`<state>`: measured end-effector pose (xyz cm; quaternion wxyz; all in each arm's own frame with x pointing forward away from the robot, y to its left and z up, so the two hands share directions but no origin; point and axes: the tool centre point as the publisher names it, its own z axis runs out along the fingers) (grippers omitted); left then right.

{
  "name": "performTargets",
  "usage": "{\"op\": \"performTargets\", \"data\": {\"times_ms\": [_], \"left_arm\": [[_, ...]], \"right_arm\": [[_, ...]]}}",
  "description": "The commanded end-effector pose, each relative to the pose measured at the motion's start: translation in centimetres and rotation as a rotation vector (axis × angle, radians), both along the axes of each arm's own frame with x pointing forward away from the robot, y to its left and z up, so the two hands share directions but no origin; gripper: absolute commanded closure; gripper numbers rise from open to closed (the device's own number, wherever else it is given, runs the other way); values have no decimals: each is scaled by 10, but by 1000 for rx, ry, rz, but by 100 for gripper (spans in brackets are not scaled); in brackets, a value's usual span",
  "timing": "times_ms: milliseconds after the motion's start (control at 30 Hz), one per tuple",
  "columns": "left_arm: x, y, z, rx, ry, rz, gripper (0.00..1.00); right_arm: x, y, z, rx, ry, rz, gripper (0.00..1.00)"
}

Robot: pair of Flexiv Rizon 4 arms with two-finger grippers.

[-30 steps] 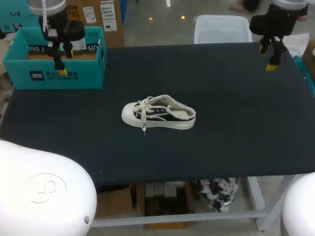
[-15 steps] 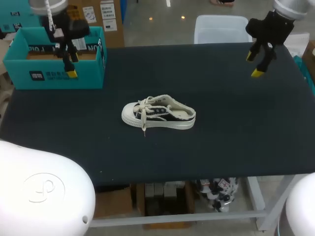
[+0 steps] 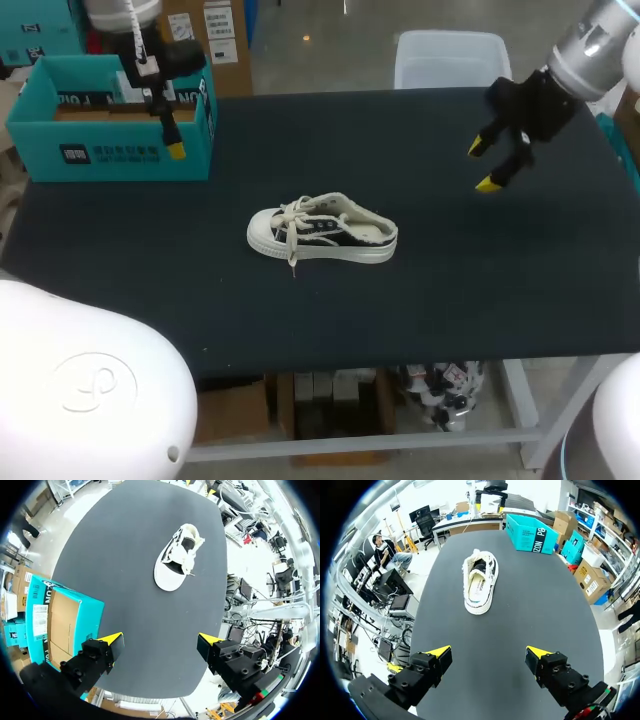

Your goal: Open the shoe tongue, take the insole out of the shoe, put the insole back into the shoe, and pack the shoe into the shoebox

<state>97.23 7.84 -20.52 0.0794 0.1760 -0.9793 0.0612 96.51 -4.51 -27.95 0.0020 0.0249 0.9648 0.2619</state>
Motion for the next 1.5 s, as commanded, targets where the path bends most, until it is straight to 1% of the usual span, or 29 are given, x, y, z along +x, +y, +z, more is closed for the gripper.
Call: {"op": "performTargets", "data": {"times_ms": [33,567,600,667,700,733,767,800,833,900,933,967,1000,1067,1100,1133,1200,1233,1267,1333,1467,1500], "left_arm": [[-2,-1,-6,-9,2,7,0],[-2,-1,-6,-9,2,7,0],[-5,-6,-7,-11,9,-3,0],[-8,-17,-10,16,-8,158,0],[-12,-22,-11,18,-10,139,0],[-15,-26,-12,22,4,200,0],[-15,-32,-13,33,-7,258,0],[-17,-37,-15,44,7,265,0],[-16,-41,-15,39,33,307,0],[-17,-50,-19,76,30,351,0],[-16,-54,-19,92,22,395,0],[-16,-56,-20,97,21,402,0],[-17,-58,-20,98,36,426,0],[-17,-62,-19,108,12,490,0],[-17,-62,-20,102,18,496,0],[-18,-65,-20,99,39,512,0],[-16,-68,-22,94,39,561,0],[-15,-70,-24,84,52,581,0],[-14,-71,-25,81,54,601,0],[-13,-71,-25,89,56,606,0],[-13,-71,-25,89,56,606,0],[-13,-71,-25,89,56,606,0]], "right_arm": [[-3,5,-12,39,-42,-54,0],[-3,7,-13,33,-35,-66,0],[0,6,-16,46,-23,-79,0],[3,11,-24,59,-4,-92,0],[4,14,-28,76,4,-99,0],[4,18,-33,86,4,-91,0],[4,23,-38,102,11,-89,0],[5,27,-43,111,21,-80,0],[5,32,-47,116,24,-71,0],[5,43,-55,112,33,-56,0],[5,47,-58,126,32,-53,0],[4,49,-59,127,33,-44,0],[3,52,-61,125,32,-46,0],[0,58,-64,149,25,-47,0],[-1,60,-65,151,22,-51,0],[-4,65,-67,160,21,-50,0],[-8,73,-71,173,21,-58,0],[-10,76,-74,176,21,-60,0],[-12,79,-77,200,18,-63,0],[-16,85,-84,213,21,-70,0],[-20,95,-95,269,29,-53,0],[-21,99,-96,265,31,-48,0]]}}
